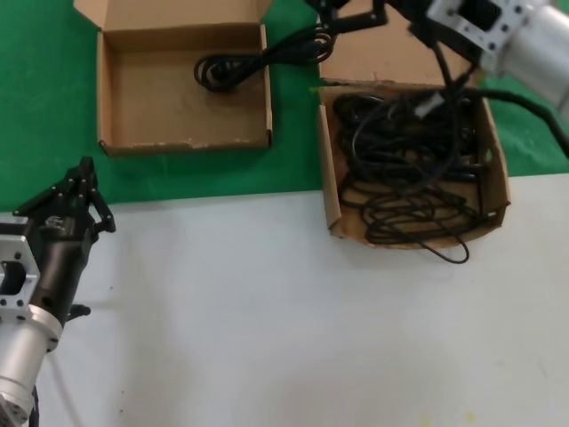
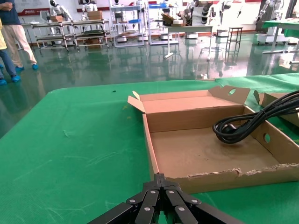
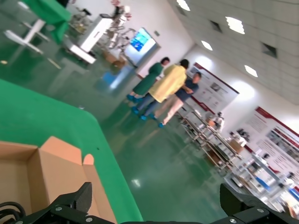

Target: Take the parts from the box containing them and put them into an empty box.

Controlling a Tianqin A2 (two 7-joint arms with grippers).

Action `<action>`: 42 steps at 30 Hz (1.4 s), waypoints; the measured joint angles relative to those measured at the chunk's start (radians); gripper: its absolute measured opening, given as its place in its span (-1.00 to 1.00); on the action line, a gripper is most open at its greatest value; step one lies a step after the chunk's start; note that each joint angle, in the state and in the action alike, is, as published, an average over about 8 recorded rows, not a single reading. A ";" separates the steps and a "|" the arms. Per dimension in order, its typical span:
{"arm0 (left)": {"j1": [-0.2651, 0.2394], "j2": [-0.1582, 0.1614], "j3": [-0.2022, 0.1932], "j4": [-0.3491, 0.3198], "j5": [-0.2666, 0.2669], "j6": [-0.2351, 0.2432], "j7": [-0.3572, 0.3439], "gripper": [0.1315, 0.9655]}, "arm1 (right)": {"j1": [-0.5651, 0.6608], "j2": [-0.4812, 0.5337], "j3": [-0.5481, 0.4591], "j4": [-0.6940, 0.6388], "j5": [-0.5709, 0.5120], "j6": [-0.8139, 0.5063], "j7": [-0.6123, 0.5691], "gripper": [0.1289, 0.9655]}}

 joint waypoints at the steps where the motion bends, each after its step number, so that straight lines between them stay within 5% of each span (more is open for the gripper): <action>1: 0.000 0.000 0.000 0.000 0.000 0.000 0.000 -0.97 | -0.019 0.007 0.008 0.017 0.005 0.009 0.004 0.94; 16: 0.000 0.000 0.000 0.000 0.000 0.000 0.000 -0.97 | -0.243 0.038 0.125 0.124 0.151 0.060 -0.102 1.00; 28: 0.000 0.000 0.000 0.000 0.000 0.000 0.000 -0.94 | -0.280 0.017 0.158 0.133 0.205 0.055 -0.162 1.00; 42: 0.002 0.000 -0.001 0.000 -0.003 -0.002 0.001 -0.56 | -0.358 0.005 0.174 0.137 0.219 0.110 -0.101 1.00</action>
